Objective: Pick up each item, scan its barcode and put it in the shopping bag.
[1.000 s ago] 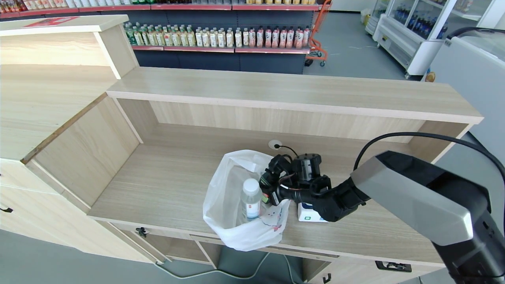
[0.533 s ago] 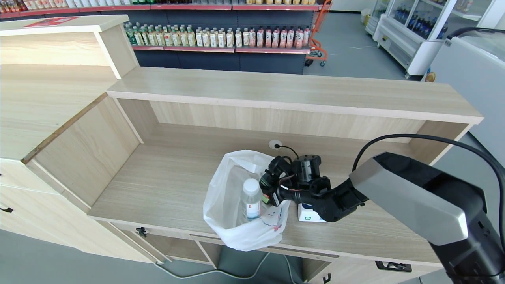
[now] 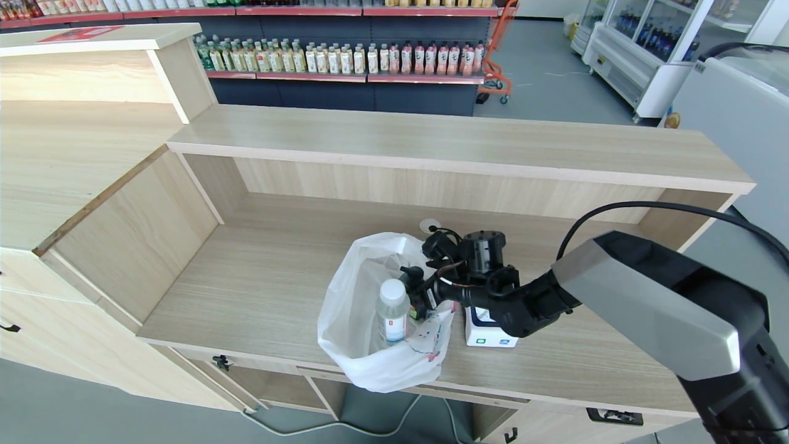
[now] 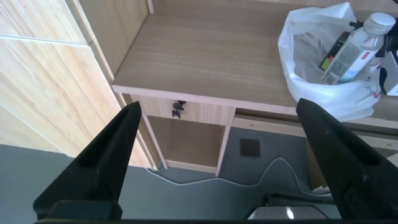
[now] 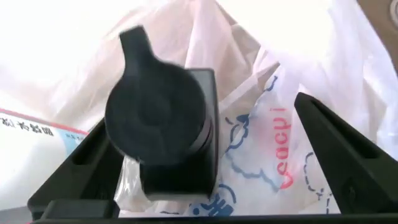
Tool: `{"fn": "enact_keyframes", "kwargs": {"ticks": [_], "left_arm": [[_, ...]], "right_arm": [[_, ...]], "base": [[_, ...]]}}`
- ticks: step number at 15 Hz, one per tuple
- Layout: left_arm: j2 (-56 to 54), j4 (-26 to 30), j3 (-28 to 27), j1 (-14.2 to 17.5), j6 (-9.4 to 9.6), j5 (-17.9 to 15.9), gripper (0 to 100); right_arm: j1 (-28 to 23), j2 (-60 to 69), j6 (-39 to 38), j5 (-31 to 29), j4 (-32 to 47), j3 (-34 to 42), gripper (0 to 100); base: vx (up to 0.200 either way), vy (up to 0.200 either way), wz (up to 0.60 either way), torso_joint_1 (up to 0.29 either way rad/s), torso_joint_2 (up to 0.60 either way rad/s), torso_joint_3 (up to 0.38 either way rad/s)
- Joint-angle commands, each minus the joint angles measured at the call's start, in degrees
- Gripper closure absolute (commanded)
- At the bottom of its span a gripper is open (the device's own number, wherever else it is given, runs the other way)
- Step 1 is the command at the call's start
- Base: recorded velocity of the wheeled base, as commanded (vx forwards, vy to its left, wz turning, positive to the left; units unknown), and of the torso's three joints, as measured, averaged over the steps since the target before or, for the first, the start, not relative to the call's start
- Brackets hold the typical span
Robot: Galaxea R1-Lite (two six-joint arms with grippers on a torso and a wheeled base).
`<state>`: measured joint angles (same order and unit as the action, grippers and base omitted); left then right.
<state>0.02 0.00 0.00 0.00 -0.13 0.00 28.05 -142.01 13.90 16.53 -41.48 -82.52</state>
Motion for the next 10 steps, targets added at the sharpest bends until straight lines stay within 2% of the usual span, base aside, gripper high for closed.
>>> {"fn": "enact_keyframes", "kwargs": {"ticks": [1, 5, 8, 10], "left_arm": [[0.0, 0.0, 0.0, 0.0, -0.04, 0.0, 0], [0.0, 0.0, 0.0, 0.0, -0.04, 0.0, 0], [0.0, 0.0, 0.0, 0.0, -0.04, 0.0, 0], [0.0, 0.0, 0.0, 0.0, -0.04, 0.0, 0]], "right_arm": [[-0.8, 2.3, -2.3, 0.1, -0.1, -2.6, 0], [-2.2, 11.6, -6.7, 0.0, 0.2, -0.4, 0], [-4.1, 27.0, -10.6, 0.1, 6.2, 7.9, 0], [-6.7, 39.2, -15.1, -1.1, 9.4, 16.4, 0]], "base": [[0.000, 0.000, 0.00, 0.000, 0.00, 0.000], [0.000, 0.000, 0.00, 0.000, 0.00, 0.000], [0.000, 0.000, 0.00, 0.000, 0.00, 0.000], [0.000, 0.000, 0.00, 0.000, 0.00, 0.000]]}}
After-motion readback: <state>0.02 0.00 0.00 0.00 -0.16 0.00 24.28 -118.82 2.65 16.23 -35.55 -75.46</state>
